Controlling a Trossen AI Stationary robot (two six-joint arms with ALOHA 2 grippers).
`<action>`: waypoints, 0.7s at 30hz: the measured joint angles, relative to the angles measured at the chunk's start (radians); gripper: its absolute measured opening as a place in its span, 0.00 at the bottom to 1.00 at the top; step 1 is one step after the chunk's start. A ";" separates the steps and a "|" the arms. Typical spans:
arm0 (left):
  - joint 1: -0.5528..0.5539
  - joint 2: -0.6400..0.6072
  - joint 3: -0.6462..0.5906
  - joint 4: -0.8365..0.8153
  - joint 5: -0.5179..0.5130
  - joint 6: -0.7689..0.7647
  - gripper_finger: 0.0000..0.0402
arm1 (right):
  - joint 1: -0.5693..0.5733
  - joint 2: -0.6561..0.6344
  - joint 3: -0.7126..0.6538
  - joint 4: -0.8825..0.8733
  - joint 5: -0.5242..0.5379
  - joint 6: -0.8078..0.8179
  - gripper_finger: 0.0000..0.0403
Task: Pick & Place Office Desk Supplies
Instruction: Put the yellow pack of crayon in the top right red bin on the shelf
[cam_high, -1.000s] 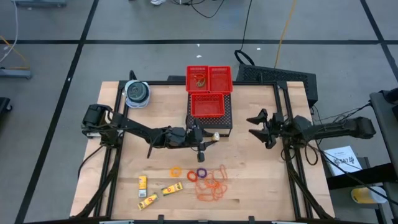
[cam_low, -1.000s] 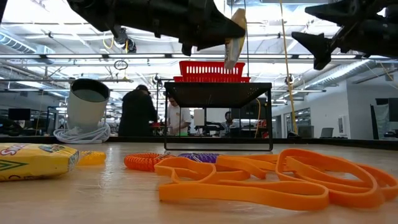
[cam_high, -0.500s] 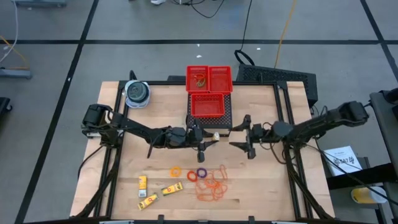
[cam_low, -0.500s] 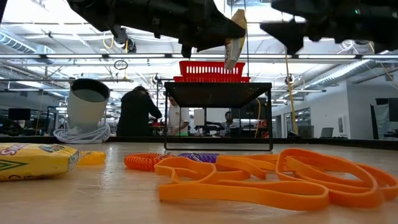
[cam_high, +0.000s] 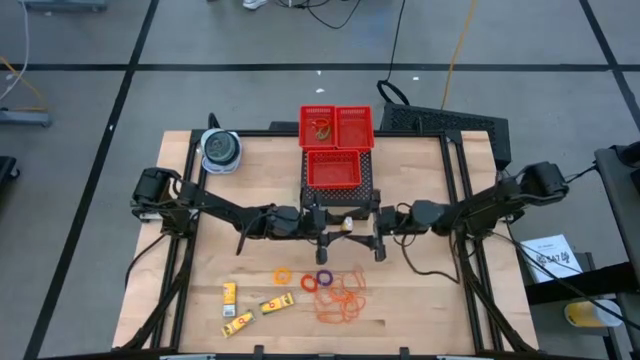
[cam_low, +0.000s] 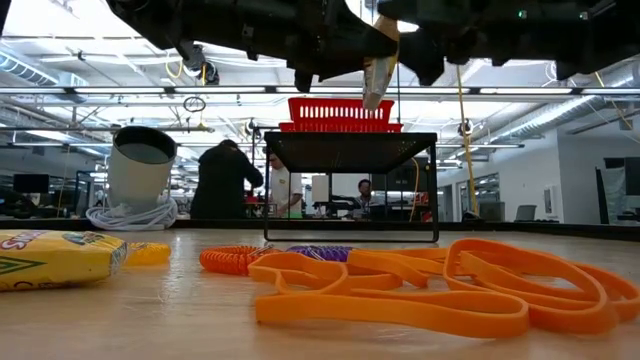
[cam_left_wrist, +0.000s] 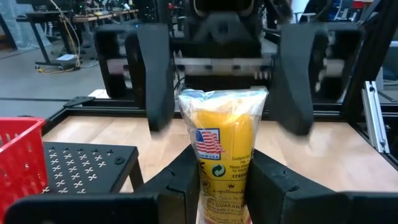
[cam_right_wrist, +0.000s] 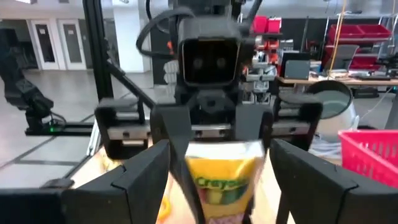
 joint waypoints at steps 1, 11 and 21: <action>0.000 0.000 0.000 0.000 0.000 0.000 0.26 | 0.000 0.010 0.001 -0.002 0.000 -0.001 0.66; -0.009 0.000 0.000 0.000 -0.001 0.000 0.26 | 0.000 0.022 0.005 0.008 -0.001 0.003 0.51; -0.009 0.000 0.000 -0.001 -0.002 -0.005 0.26 | 0.000 0.022 0.005 0.008 0.000 -0.001 0.24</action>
